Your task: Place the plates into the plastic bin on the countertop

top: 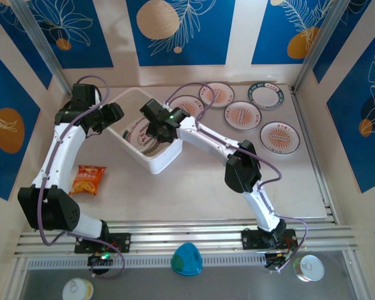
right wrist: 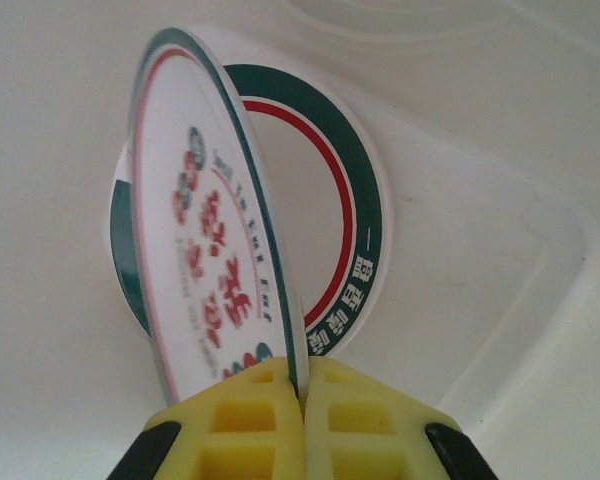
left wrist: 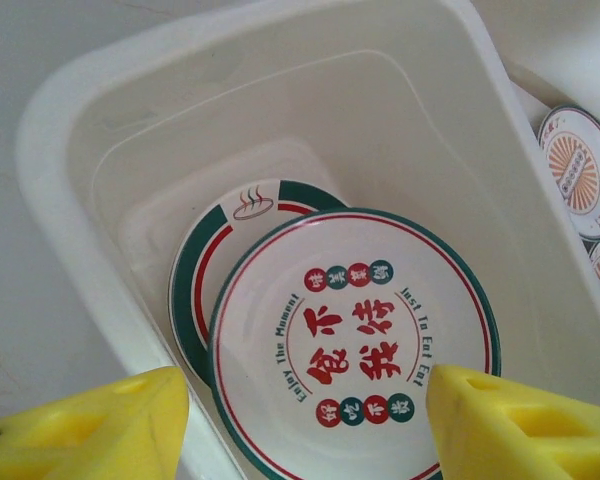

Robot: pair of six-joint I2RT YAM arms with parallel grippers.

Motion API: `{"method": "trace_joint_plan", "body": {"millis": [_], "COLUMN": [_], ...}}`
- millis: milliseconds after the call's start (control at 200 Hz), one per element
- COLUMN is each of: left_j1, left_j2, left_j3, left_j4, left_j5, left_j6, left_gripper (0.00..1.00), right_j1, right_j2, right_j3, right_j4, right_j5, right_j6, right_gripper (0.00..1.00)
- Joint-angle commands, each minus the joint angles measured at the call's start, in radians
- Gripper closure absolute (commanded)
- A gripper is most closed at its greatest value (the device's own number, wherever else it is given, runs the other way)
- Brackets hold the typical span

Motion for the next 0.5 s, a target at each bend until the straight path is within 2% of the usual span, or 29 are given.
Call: {"method": "trace_joint_plan", "body": {"millis": [0, 215, 360, 490], "left_j1": [-0.007, -0.006, -0.006, -0.002], "left_j2": [0.006, 0.019, 0.022, 0.019], "left_j3": [0.026, 0.019, 0.019, 0.017], "left_j4": [-0.001, 0.009, 0.002, -0.004], "left_j5": [0.015, 0.039, 0.034, 0.036], "left_j6": [0.034, 0.036, 0.045, 0.049], "left_gripper": [0.35, 0.34, 0.34, 0.34], "right_j1": [0.006, 0.008, 0.023, 0.004], "right_j2": [0.050, 0.100, 0.149, 0.180], "right_j3": [0.021, 0.104, 0.255, 0.271], "right_j4": [0.021, -0.037, -0.112, -0.147], "right_j5": [-0.001, -0.001, 0.048, -0.006], "right_j6": [0.049, 0.053, -0.004, 0.060], "right_gripper": [1.00, 1.00, 1.00, 1.00]}}
